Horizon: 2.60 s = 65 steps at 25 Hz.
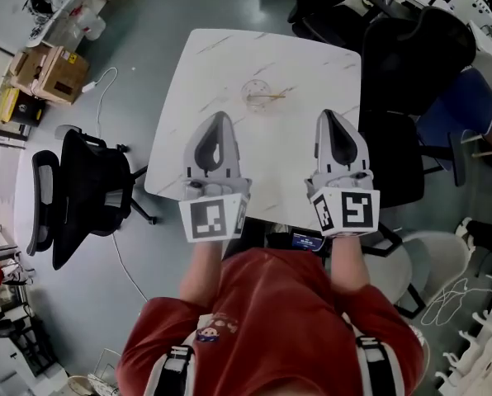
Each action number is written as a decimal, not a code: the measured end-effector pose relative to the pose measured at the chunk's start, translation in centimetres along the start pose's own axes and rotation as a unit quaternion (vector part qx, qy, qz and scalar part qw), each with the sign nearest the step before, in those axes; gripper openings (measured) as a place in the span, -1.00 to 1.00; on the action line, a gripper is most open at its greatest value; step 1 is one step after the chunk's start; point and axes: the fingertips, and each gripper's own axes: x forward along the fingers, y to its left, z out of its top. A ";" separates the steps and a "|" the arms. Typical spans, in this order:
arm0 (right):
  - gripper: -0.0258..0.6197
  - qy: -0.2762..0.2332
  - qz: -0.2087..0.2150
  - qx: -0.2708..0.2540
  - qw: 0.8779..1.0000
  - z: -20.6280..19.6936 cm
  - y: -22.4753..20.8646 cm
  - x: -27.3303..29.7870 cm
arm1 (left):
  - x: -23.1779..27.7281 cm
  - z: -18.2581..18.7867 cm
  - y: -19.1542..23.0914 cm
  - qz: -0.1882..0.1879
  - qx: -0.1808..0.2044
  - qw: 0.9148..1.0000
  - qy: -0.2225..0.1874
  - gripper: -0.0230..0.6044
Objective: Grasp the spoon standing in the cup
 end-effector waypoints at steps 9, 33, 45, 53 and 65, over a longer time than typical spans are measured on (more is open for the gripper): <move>-0.88 0.021 -0.015 -0.004 1.000 -1.9 0.7 4.9 | 3.5 -2.1 3.5 -0.011 -0.006 1.000 0.006 -0.90; -0.88 0.117 -0.055 0.079 0.988 -13.6 -0.4 10.7 | 9.7 -10.8 3.8 -0.064 -0.031 0.995 0.067 -0.90; -0.84 0.161 -0.079 0.127 0.975 -19.9 -1.5 12.1 | 11.4 -15.1 3.2 -0.083 -0.044 0.990 0.108 -0.90; -0.55 0.192 -0.075 0.170 0.964 -23.3 -1.4 12.8 | 12.4 -16.4 3.6 -0.081 -0.051 0.989 0.114 -0.90; -0.54 0.221 -0.075 0.209 0.950 -26.7 -1.3 13.8 | 13.1 -17.8 4.1 -0.082 -0.056 0.987 0.127 -0.90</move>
